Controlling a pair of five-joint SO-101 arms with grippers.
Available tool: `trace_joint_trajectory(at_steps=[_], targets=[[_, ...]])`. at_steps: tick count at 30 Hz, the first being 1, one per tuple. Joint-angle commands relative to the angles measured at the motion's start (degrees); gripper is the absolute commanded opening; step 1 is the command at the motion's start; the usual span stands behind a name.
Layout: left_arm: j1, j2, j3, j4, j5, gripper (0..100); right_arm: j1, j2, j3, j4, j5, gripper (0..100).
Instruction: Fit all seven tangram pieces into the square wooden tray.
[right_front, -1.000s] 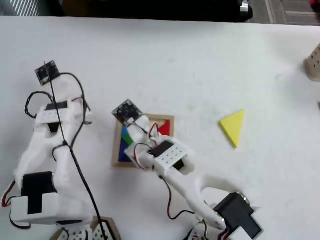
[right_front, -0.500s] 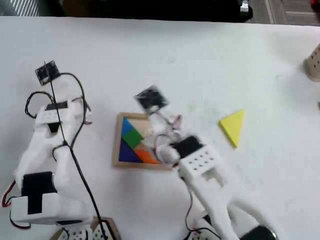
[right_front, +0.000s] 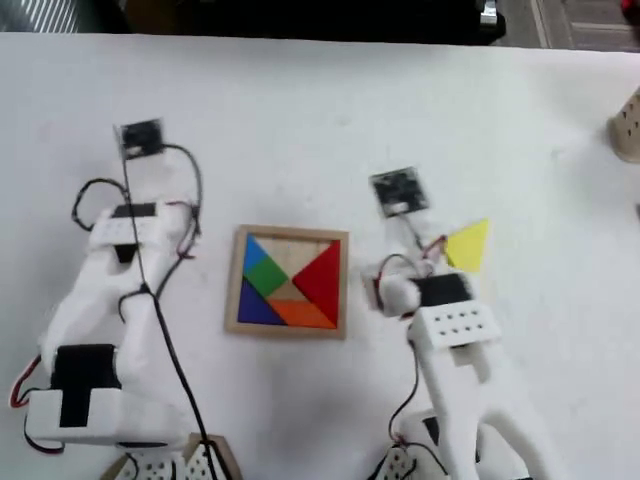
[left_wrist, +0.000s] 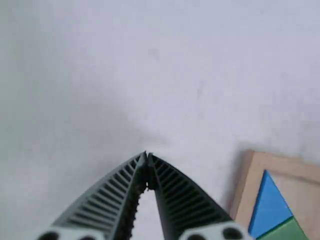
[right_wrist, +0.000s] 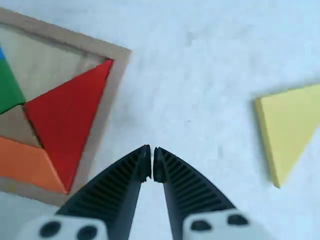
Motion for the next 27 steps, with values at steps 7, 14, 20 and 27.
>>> trace_joint_trajectory(at_steps=[7,14,20,27], targets=[[2.59,-2.68,-2.37,0.44,-2.2,2,19.56,1.36,-3.69,3.12,4.92,19.1],[2.51,-2.33,-2.37,0.35,-2.2,2,19.47,14.99,-13.8,3.38,-2.29,19.8],[0.84,-2.33,-2.73,0.35,-2.2,2,19.38,32.13,-26.29,3.47,-5.54,32.3],[0.66,-2.33,-2.81,0.35,-2.2,2,15.43,46.81,-41.14,3.82,-5.63,33.4]])
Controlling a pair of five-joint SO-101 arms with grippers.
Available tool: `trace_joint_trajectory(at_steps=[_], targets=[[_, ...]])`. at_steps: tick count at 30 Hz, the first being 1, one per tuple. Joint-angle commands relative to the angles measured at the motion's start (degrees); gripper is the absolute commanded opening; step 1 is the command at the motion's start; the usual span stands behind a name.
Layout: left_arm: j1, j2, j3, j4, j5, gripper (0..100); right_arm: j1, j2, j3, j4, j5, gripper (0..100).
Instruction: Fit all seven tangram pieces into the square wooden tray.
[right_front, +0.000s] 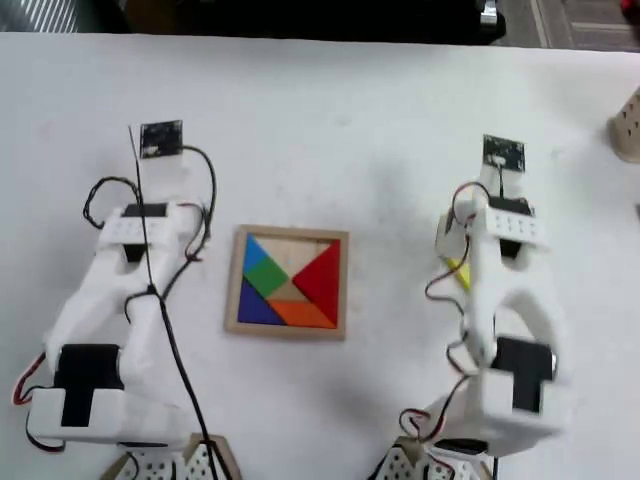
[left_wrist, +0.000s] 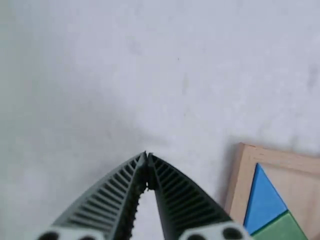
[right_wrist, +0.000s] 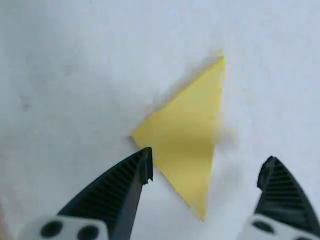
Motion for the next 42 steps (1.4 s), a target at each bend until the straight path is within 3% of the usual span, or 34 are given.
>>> trace_joint_trajectory(at_steps=[1,17,31,42], targets=[[-1.01,-2.33,-2.81,0.09,-0.79,2,-3.03,3.82,-8.53,1.36,-0.44,33.4],[-2.59,-2.24,-2.37,-3.52,-0.79,2,-0.31,15.34,-17.85,9.45,0.26,33.4],[-2.59,-2.15,-2.29,-3.52,-0.79,2,-7.52,17.01,-17.58,15.69,22.15,33.4],[-2.68,-2.24,0.26,-5.89,-0.79,2,-8.31,17.71,-17.58,19.38,24.97,33.4]])
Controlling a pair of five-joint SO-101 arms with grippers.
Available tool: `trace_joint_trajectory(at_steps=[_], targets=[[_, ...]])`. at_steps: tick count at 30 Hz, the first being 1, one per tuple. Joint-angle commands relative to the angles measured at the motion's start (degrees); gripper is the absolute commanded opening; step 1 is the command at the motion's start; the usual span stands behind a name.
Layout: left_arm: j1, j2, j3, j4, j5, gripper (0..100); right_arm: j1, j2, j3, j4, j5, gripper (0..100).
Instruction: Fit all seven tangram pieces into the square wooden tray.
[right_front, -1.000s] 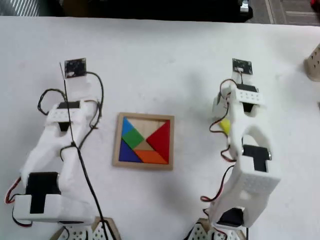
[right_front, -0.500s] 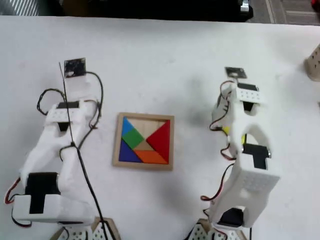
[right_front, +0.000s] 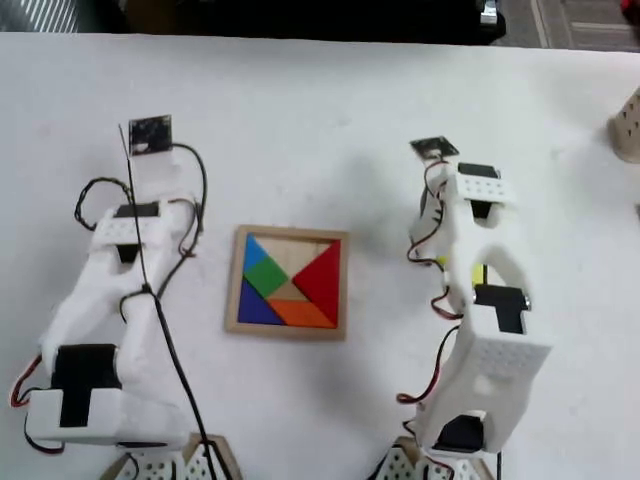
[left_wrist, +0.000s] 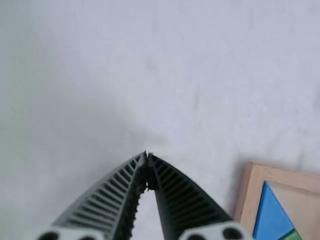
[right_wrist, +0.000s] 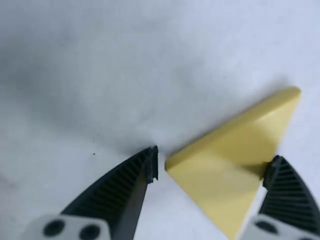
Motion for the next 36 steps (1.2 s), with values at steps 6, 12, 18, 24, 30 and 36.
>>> trace_joint_trajectory(at_steps=[6,12,18,24,30,36], targets=[[-1.36,-2.68,0.35,-2.2,-0.53,2,-2.07,-0.57,1.05,3.03,5.01,33.4],[-2.95,-2.68,-0.18,-2.29,-0.53,2,-2.33,-9.71,11.69,-4.7,4.84,33.4],[-2.59,-2.68,-0.18,-2.2,-0.53,2,-2.07,-15.52,19.16,-9.01,4.84,33.4],[-2.59,-2.68,-0.09,-2.2,-0.53,2,-1.45,-14.99,18.29,-8.66,4.84,33.4],[-2.51,-2.68,-0.09,-2.2,-0.53,2,-1.8,-15.43,17.93,-13.41,5.27,33.4],[-2.59,-2.68,0.0,-2.2,-0.53,2,-2.59,-15.52,16.88,-13.67,5.19,33.5]])
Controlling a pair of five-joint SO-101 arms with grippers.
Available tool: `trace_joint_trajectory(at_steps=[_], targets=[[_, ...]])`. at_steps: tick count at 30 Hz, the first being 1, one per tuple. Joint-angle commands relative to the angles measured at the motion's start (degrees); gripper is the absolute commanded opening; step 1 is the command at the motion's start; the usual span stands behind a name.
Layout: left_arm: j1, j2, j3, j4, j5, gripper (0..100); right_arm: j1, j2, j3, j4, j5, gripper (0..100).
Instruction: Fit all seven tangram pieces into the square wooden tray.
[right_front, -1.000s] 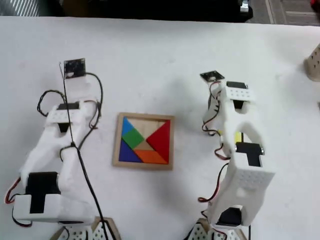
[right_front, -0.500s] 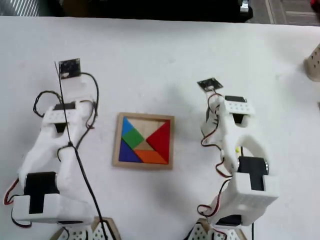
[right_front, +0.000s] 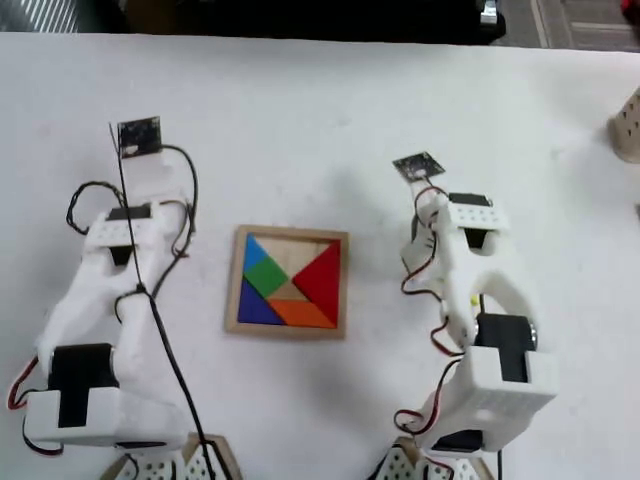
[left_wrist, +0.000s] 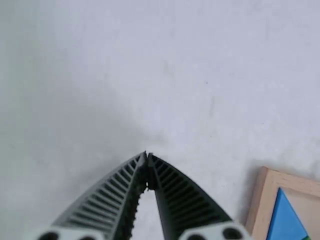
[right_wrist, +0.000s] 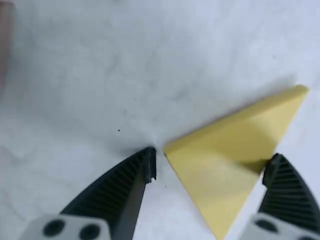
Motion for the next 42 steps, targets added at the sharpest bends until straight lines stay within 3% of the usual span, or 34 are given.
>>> trace_joint_trajectory(at_steps=[1,28,42], targets=[[-0.48,-2.68,-0.88,-0.97,-0.35,2,-0.75,-2.15,-3.08,-0.4,0.18,33.6],[-0.4,-2.68,-1.05,-1.32,-0.35,2,1.45,-0.22,-4.4,1.98,-1.41,33.4],[-0.57,-2.68,-0.97,-1.14,-0.35,2,1.89,4.44,-10.29,5.32,1.85,32.7]])
